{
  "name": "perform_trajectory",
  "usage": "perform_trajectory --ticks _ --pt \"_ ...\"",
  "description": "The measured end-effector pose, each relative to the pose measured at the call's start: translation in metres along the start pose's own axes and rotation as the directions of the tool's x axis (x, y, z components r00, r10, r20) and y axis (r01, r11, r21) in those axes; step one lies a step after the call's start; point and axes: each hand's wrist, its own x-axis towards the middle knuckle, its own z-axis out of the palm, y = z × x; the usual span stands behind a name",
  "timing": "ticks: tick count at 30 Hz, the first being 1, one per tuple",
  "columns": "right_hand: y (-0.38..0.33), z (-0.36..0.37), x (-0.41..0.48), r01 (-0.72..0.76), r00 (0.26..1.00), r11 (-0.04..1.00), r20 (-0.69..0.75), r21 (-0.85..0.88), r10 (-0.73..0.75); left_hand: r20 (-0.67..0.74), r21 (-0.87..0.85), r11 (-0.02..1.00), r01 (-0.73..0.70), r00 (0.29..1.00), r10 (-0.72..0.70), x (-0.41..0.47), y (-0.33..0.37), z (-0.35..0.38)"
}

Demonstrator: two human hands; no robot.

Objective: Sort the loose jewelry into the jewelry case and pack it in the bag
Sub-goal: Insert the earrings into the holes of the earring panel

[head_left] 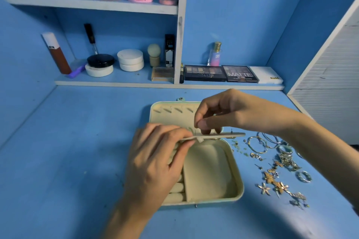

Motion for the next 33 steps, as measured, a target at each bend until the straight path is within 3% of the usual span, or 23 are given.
perform_trajectory --ticks 5,33 --pt "-0.0007 -0.0015 0.0019 -0.01 0.998 1.0 0.065 -0.015 0.011 0.007 -0.011 1.0 -0.012 1.0 0.012 -0.0026 -0.0005 -0.001" --pt "-0.0051 0.0011 0.0066 0.017 0.992 0.992 0.125 -0.123 -0.002 0.001 -0.006 1.0 -0.011 1.0 0.011 -0.006 -0.0004 0.0014"
